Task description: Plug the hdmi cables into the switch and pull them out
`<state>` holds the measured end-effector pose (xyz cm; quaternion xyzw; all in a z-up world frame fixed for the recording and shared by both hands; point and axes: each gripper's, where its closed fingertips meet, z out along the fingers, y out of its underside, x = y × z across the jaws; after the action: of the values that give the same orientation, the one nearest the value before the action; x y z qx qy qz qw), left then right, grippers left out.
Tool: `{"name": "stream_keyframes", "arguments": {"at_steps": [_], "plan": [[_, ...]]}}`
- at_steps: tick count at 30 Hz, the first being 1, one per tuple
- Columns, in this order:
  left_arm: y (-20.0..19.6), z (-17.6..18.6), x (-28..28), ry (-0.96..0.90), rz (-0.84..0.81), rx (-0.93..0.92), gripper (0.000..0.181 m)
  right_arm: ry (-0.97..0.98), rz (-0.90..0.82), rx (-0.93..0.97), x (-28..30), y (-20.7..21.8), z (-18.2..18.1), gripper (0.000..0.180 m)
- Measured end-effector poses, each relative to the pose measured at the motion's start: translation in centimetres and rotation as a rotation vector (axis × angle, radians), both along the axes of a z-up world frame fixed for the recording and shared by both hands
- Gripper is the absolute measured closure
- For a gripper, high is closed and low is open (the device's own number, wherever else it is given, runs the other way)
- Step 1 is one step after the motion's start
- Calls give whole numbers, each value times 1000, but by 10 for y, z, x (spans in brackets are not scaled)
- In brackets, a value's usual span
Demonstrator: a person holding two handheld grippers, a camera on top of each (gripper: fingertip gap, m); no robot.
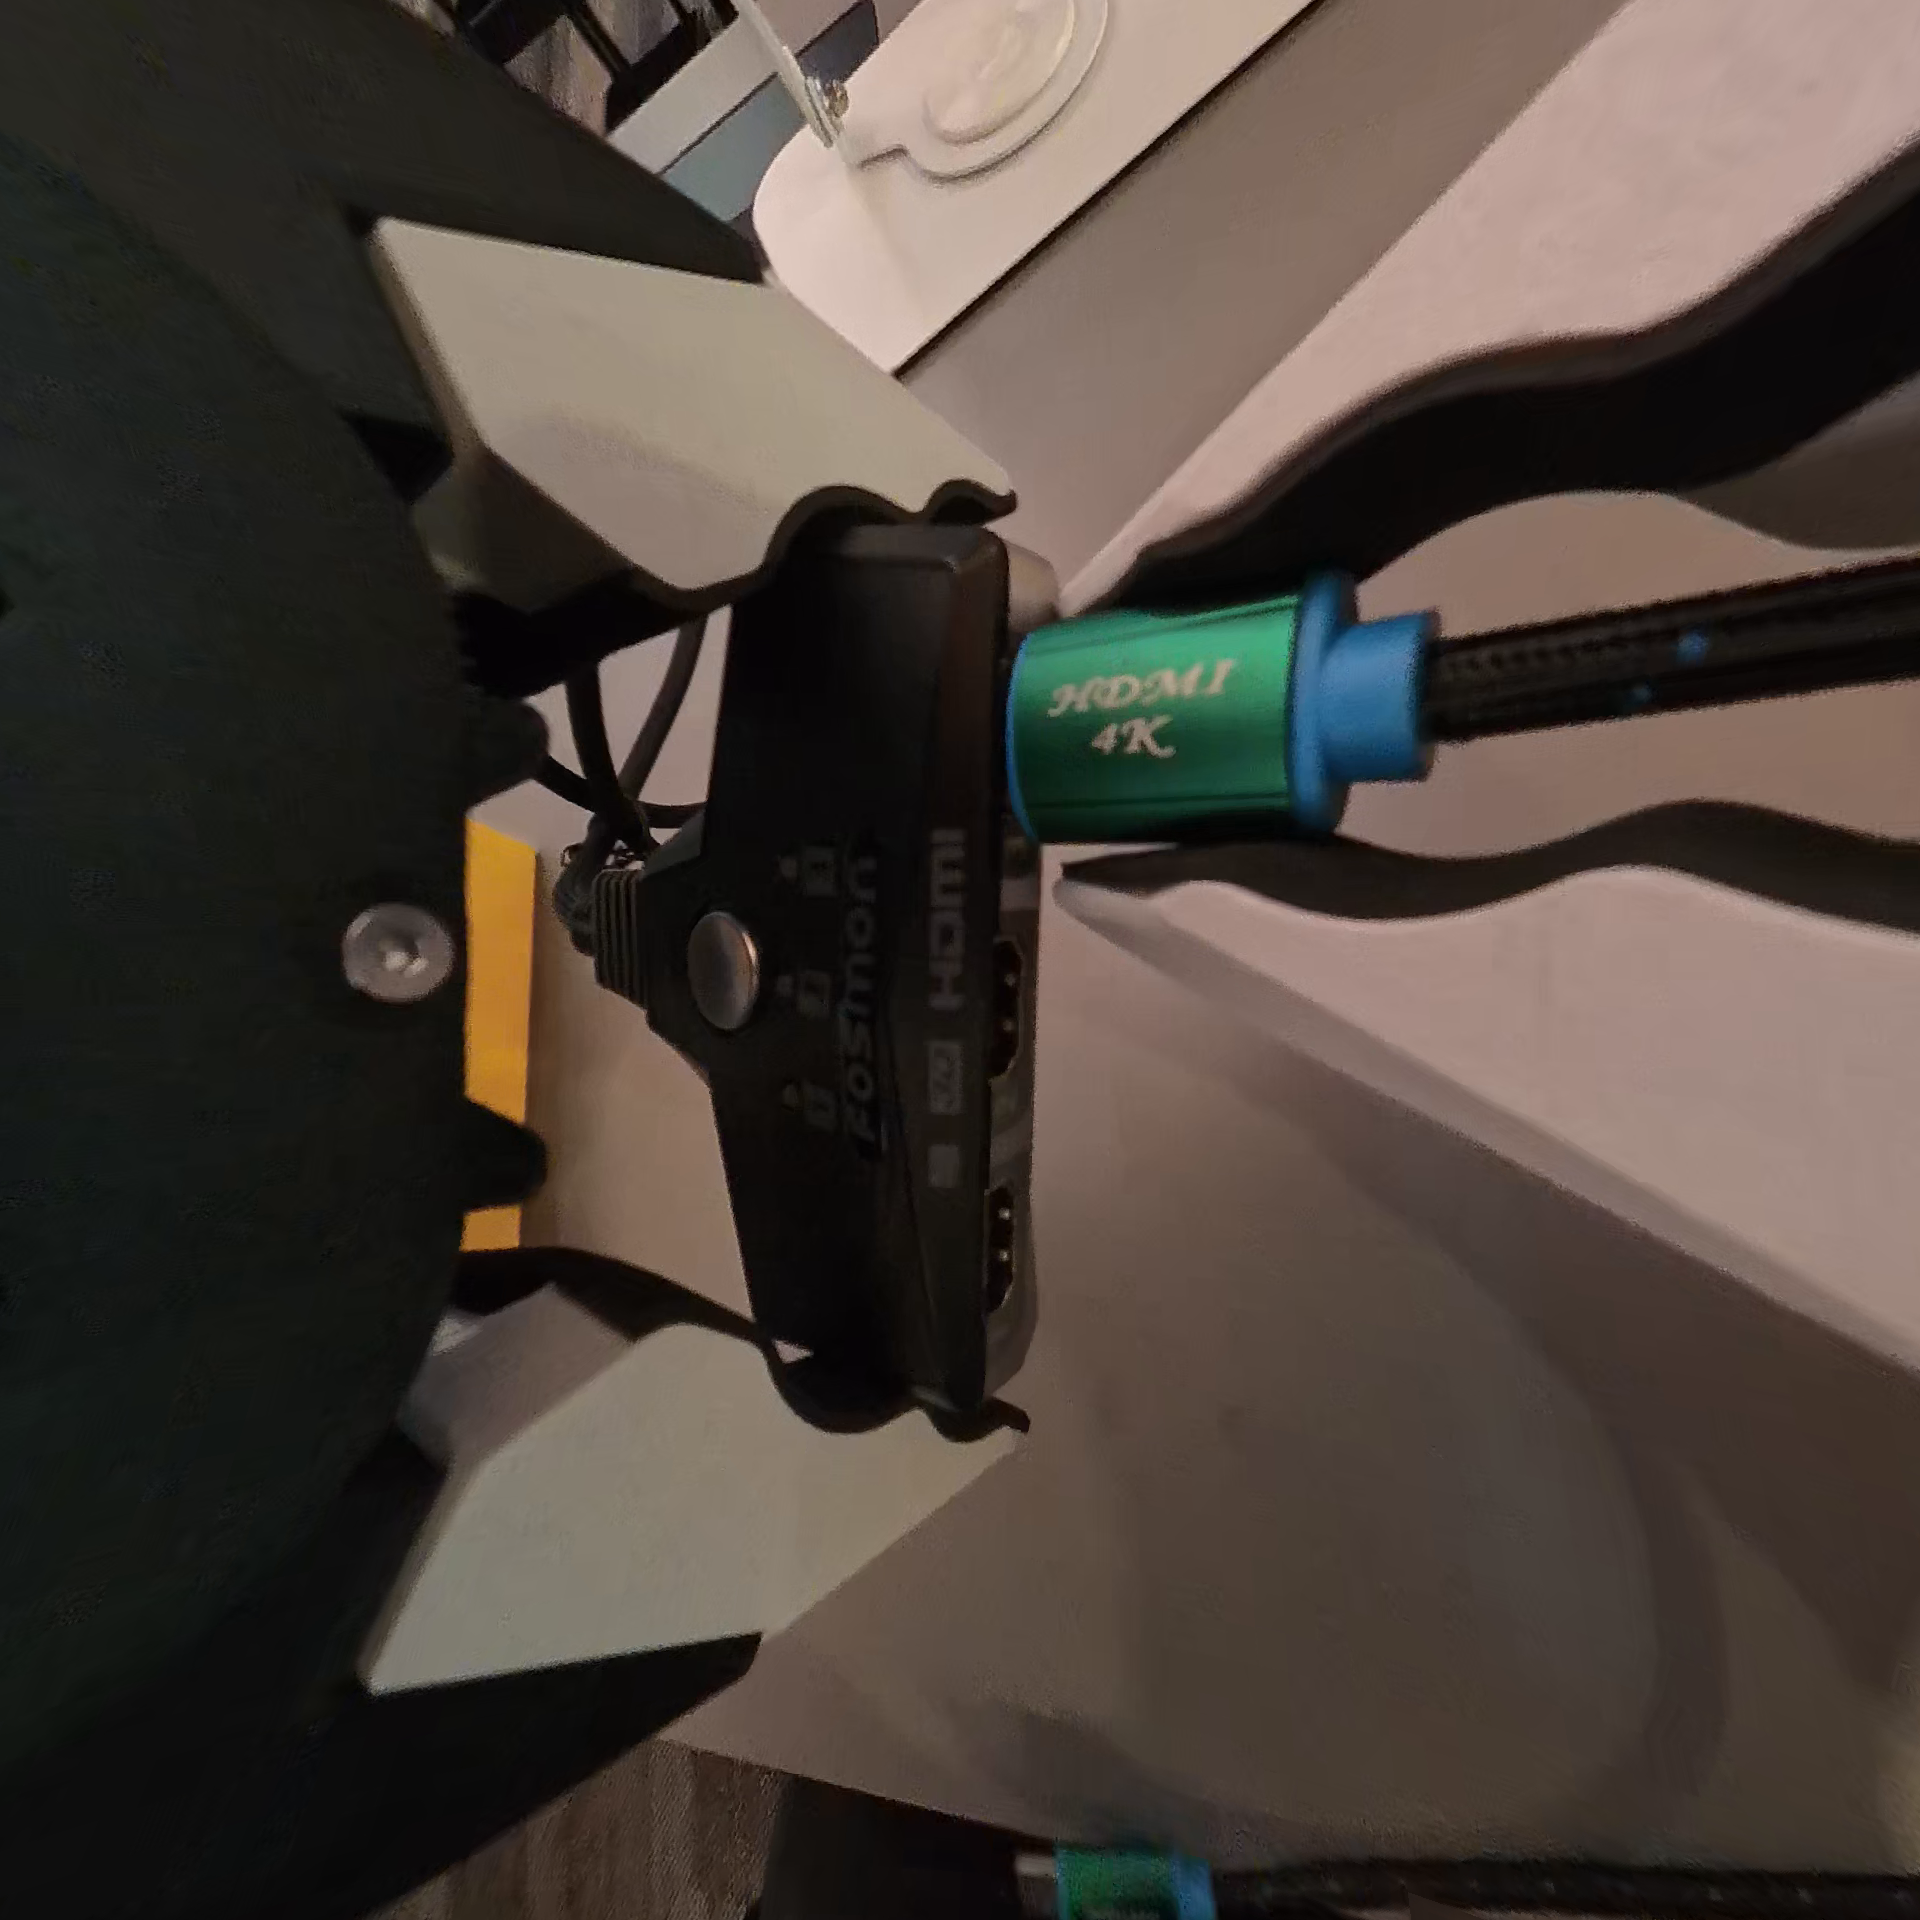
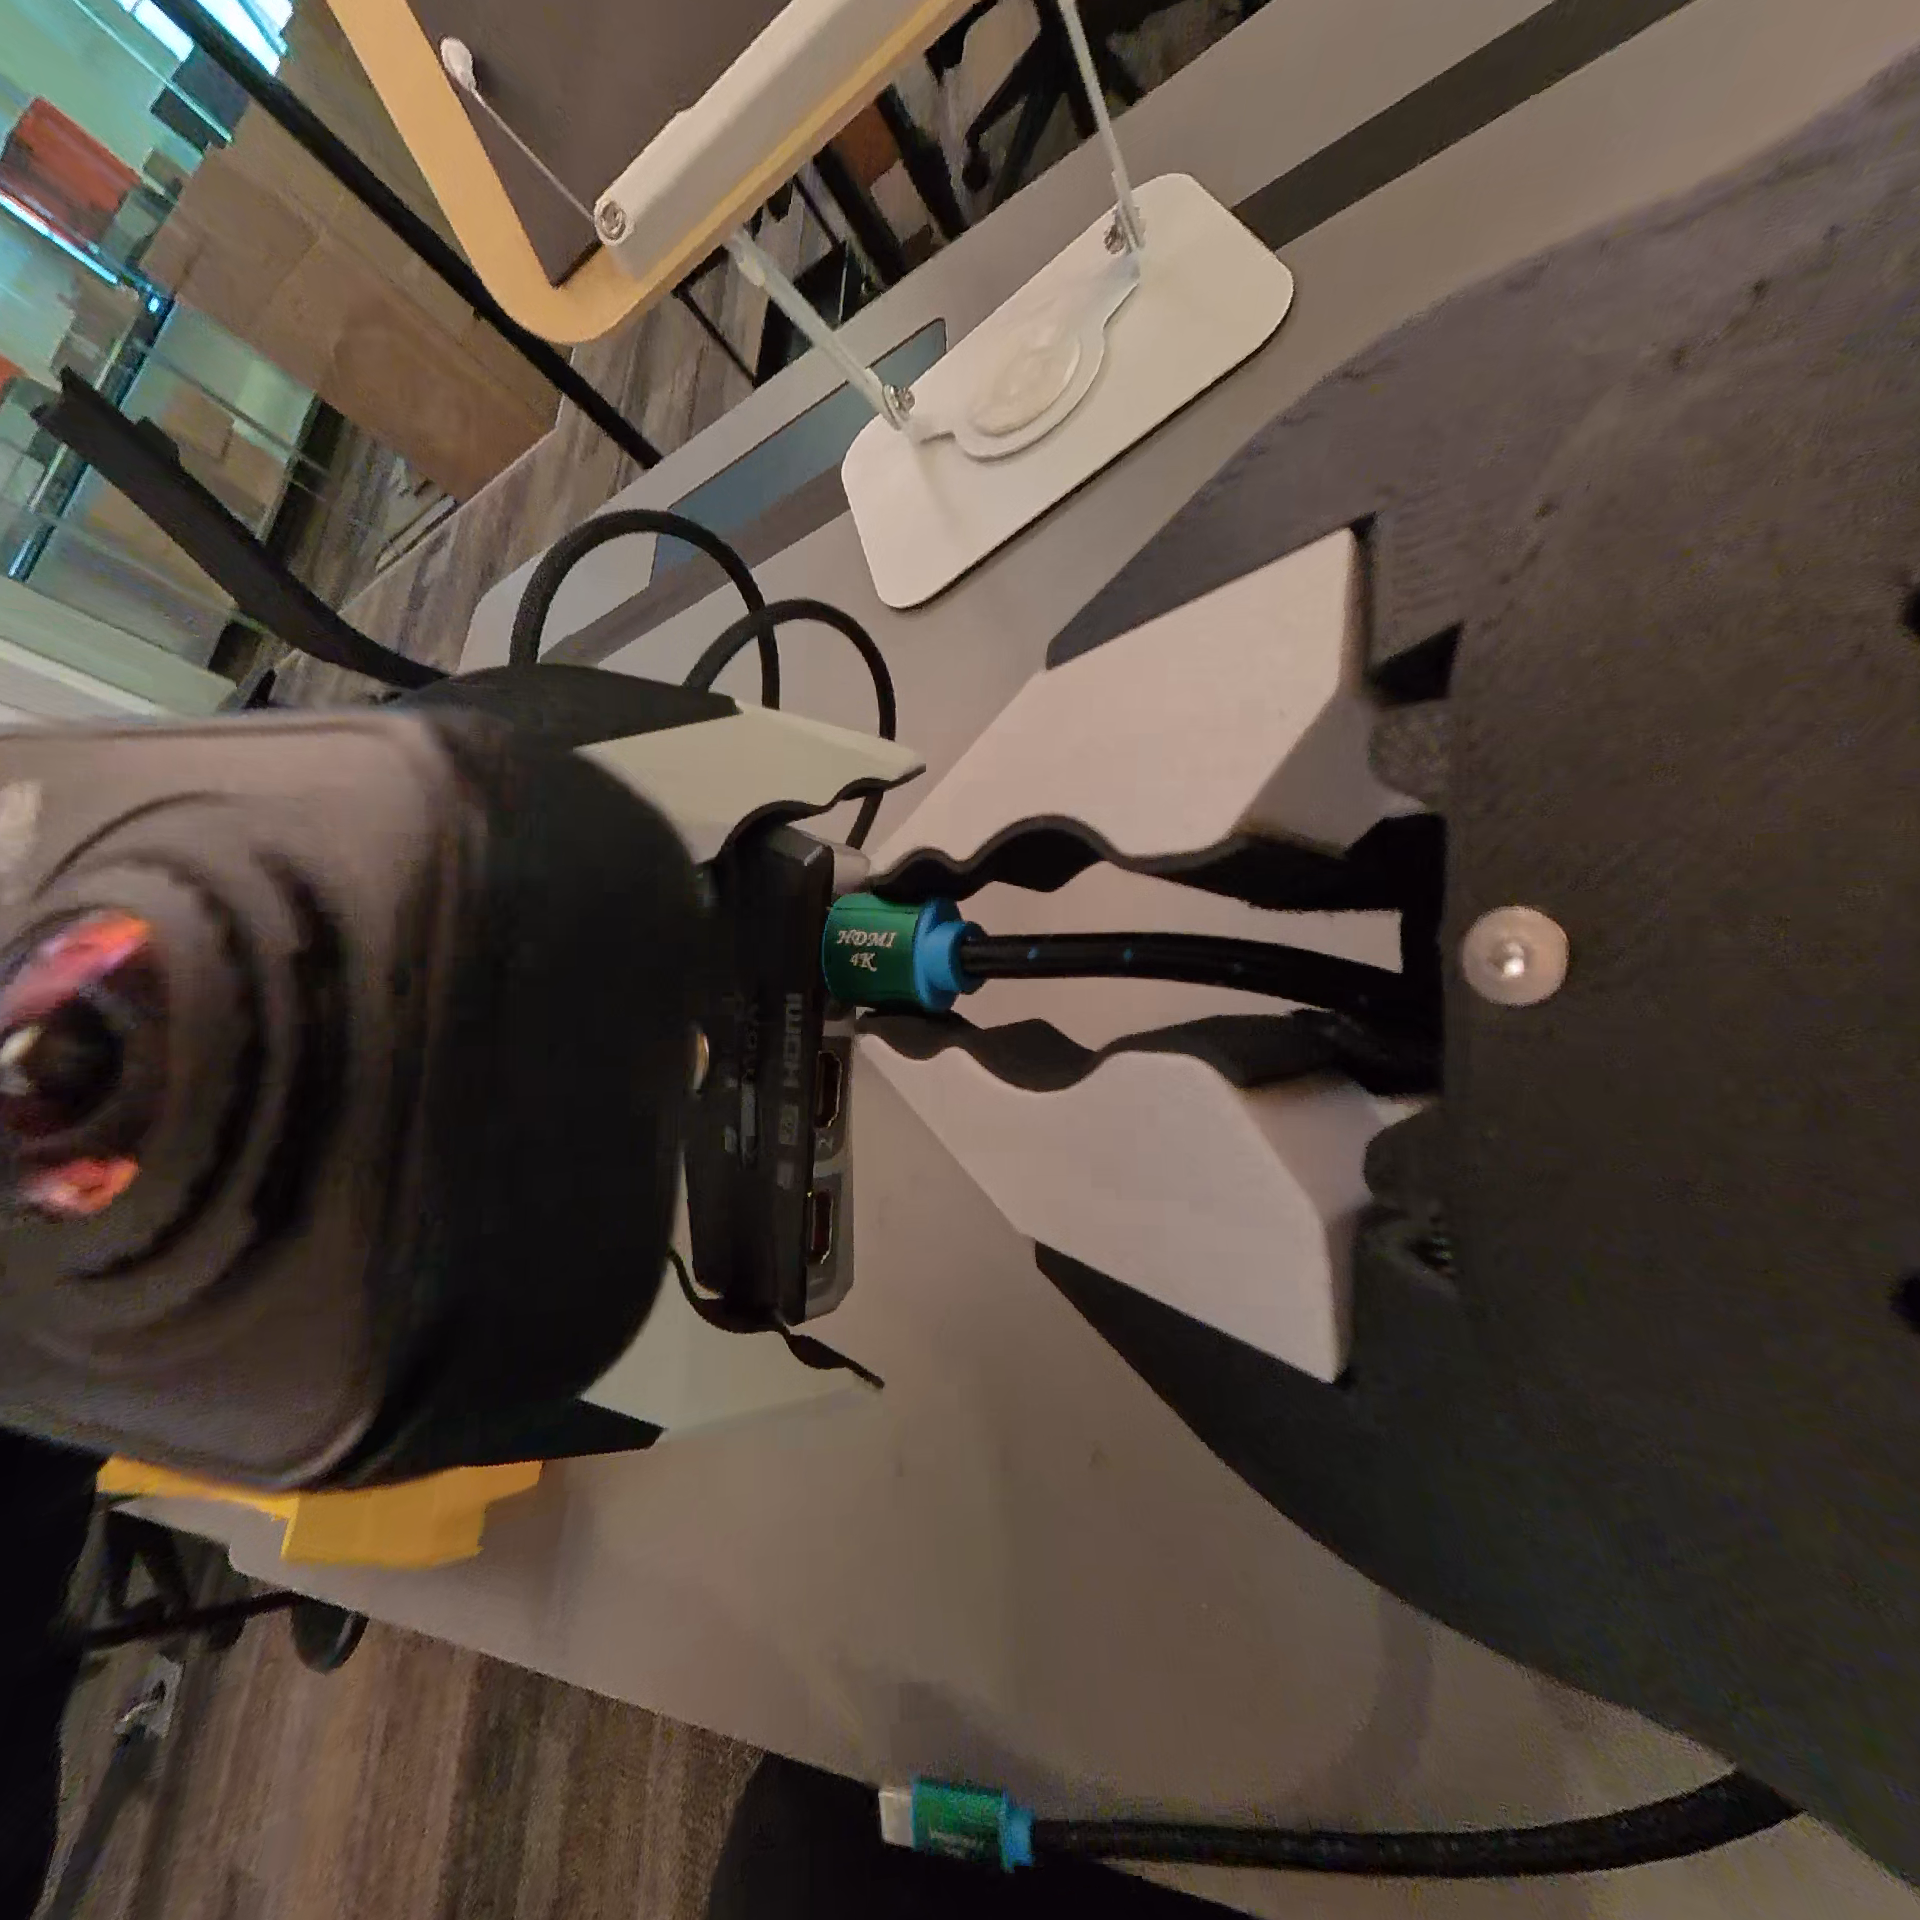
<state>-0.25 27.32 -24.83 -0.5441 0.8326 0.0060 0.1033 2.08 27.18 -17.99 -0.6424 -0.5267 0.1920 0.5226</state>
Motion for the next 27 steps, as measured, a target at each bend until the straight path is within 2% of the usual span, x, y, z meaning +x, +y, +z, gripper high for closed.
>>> {"name": "stream_keyframes", "arguments": {"at_steps": [2, 8, 14, 18, 22, 27], "plan": [[1, 1, 2, -9, 3, 9, 28, 15, 14, -9, 1, -1, 1, 161], [1, 6, 12, -93, 57, -70, 28, 0, -88, 44, 7, 9, 6, 161], [4, 2, 11, -88, 68, -60, 28, -20, -153, 45, 8, 12, 3, 161], [8, -1, 5, -36, 21, 31, 28, -29, -81, 27, 5, 6, 2, 161], [6, 3, 7, -48, 18, 38, 28, 13, 10, -15, 5, 1, 5, 161], [11, 6, 12, -105, 60, -4, 28, 4, -110, 32, 7, 11, 11, 161]]}}
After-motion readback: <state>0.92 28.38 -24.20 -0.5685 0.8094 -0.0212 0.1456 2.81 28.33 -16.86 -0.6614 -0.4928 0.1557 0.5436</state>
